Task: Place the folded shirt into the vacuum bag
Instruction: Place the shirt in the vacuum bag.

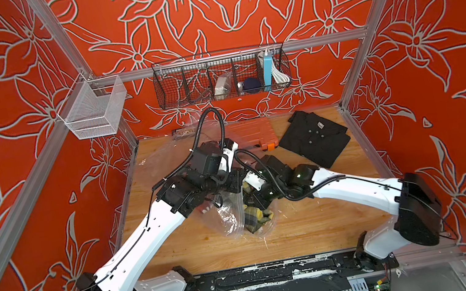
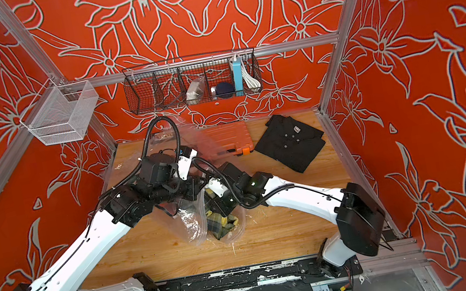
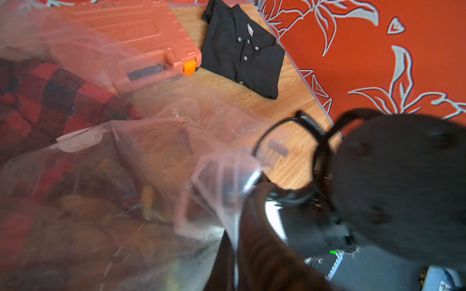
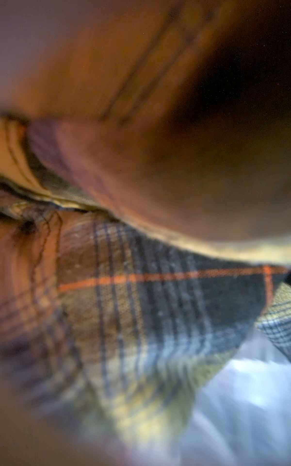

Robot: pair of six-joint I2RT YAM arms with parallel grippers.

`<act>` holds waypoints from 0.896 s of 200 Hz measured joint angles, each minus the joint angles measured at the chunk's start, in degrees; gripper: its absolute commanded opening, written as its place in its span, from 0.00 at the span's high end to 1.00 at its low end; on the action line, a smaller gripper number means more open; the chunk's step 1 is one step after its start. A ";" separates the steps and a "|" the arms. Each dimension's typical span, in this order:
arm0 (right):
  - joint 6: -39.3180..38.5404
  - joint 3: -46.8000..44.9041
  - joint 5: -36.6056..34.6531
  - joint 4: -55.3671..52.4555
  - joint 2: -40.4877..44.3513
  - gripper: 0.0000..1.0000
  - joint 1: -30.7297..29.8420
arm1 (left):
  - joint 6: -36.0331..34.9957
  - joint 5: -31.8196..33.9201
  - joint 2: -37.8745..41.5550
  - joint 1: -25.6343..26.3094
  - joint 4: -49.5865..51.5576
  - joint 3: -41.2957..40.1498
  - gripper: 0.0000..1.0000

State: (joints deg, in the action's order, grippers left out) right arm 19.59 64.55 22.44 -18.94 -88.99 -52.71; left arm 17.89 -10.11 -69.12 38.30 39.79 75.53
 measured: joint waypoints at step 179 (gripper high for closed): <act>-7.10 11.87 -0.44 8.66 -20.02 0.88 0.68 | 0.39 -1.31 0.15 -0.37 -0.92 -1.53 1.00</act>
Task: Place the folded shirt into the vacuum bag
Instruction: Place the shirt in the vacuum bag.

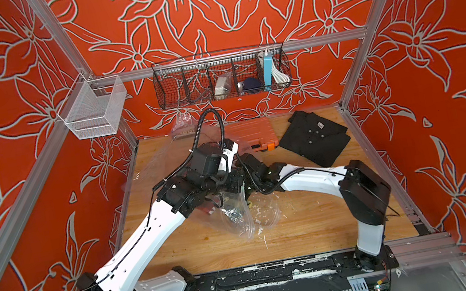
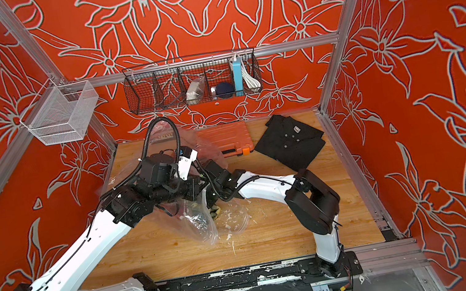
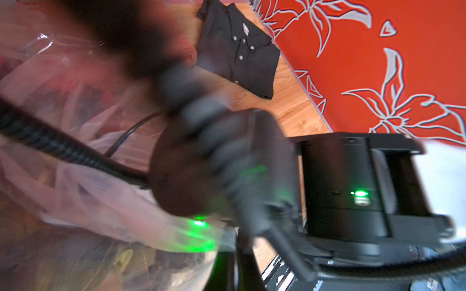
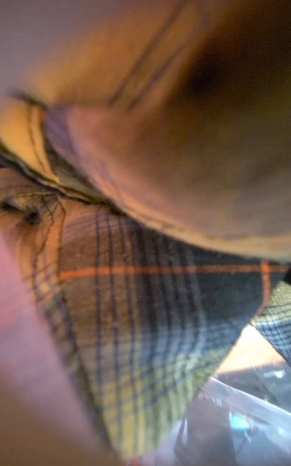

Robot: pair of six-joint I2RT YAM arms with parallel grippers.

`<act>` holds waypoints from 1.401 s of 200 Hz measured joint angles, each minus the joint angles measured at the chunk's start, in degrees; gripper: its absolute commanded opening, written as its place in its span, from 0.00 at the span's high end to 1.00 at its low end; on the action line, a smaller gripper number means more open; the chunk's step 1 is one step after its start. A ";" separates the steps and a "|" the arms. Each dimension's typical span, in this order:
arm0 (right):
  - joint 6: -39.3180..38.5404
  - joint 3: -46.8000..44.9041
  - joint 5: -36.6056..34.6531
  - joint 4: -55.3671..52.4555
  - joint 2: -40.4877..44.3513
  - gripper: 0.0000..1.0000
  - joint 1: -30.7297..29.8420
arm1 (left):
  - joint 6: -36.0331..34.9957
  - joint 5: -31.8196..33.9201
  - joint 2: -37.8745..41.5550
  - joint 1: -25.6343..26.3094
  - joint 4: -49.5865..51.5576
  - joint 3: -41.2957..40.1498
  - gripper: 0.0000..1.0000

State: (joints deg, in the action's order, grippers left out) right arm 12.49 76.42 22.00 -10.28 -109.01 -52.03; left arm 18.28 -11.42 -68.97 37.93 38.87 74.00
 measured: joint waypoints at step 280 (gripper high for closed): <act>44.22 -27.19 0.52 28.02 5.09 0.49 6.84 | 0.17 -7.04 -1.75 0.90 -2.54 -4.79 1.00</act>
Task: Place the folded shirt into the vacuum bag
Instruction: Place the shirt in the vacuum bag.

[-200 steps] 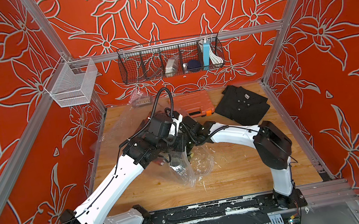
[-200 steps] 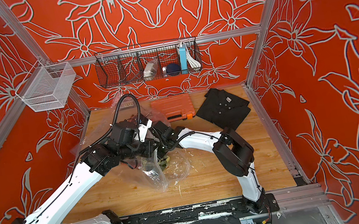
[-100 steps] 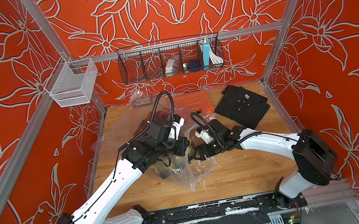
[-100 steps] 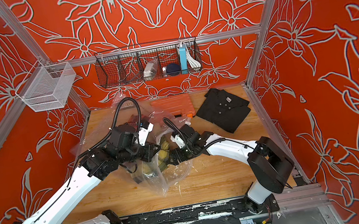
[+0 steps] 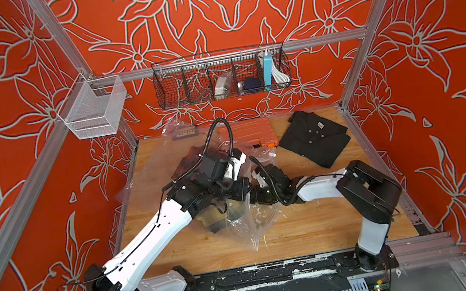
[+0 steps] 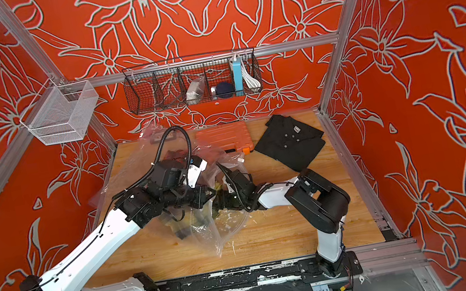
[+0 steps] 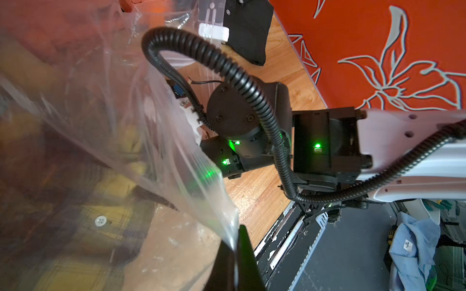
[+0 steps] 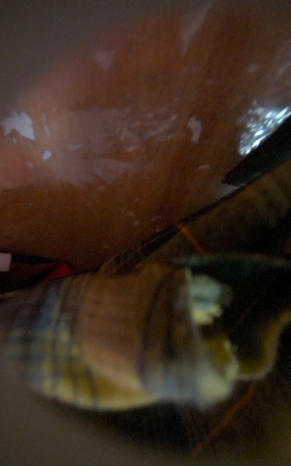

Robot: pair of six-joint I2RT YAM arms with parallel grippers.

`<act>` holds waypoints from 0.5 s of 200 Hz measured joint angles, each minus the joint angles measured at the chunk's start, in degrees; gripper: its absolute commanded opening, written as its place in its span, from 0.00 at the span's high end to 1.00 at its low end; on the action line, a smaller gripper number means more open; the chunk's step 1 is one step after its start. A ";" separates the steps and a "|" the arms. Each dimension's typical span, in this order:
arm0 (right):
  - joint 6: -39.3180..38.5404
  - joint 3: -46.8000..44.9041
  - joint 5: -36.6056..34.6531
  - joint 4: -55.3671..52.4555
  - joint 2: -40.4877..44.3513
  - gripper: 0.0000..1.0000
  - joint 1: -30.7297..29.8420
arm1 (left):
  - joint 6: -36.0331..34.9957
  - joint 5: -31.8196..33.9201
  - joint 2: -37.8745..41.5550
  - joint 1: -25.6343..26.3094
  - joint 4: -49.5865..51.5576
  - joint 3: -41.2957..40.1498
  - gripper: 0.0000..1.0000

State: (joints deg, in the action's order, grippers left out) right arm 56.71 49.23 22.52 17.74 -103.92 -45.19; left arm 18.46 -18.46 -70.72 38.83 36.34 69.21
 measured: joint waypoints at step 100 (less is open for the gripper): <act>2.78 14.62 -1.49 8.02 -6.80 1.00 0.81 | -0.44 -1.62 -0.59 -0.02 -0.04 0.13 1.00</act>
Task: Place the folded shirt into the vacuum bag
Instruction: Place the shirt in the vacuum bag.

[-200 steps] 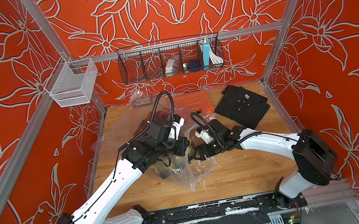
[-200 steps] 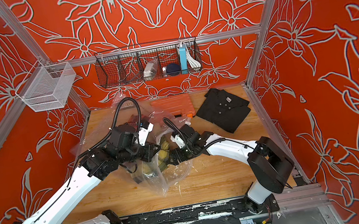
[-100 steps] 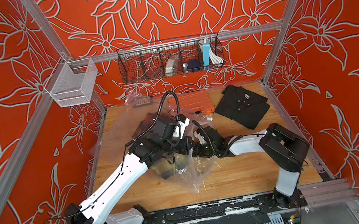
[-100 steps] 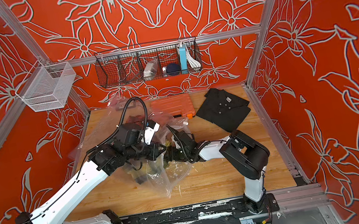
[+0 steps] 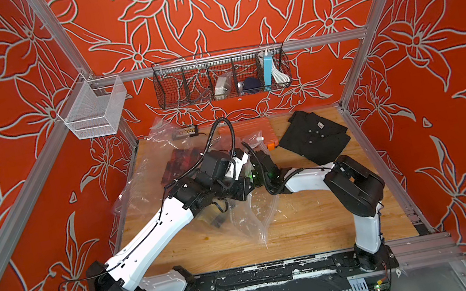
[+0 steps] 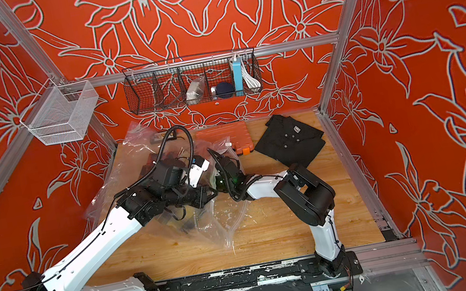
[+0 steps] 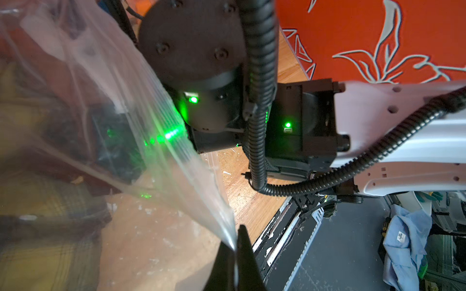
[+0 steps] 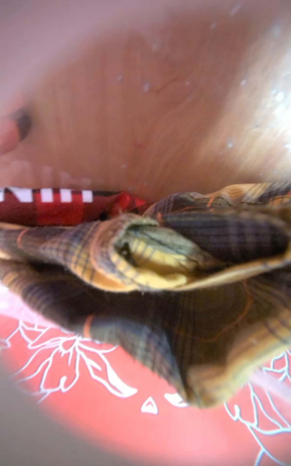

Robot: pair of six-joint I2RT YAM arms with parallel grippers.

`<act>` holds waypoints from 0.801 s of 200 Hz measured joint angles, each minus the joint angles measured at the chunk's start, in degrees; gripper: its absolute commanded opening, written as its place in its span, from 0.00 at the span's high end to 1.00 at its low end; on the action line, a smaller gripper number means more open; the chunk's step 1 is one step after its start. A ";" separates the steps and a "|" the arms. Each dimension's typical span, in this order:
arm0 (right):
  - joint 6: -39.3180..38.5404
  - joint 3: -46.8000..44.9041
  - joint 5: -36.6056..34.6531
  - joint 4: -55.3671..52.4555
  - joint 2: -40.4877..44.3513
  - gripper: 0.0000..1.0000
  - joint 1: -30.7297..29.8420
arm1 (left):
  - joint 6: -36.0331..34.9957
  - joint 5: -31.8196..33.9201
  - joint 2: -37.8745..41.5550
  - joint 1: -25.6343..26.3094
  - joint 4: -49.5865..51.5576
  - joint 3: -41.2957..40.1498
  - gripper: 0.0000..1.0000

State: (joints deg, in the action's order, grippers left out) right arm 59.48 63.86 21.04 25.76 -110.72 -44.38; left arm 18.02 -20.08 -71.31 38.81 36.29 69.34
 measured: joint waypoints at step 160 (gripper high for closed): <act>6.86 -15.34 5.84 2.12 3.06 0.33 0.70 | 0.28 -0.72 0.59 -0.11 -1.14 0.00 1.00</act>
State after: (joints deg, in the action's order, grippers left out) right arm 66.35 48.51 26.87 27.88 -107.66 -43.68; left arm 18.31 -20.80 -70.72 38.70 35.16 69.34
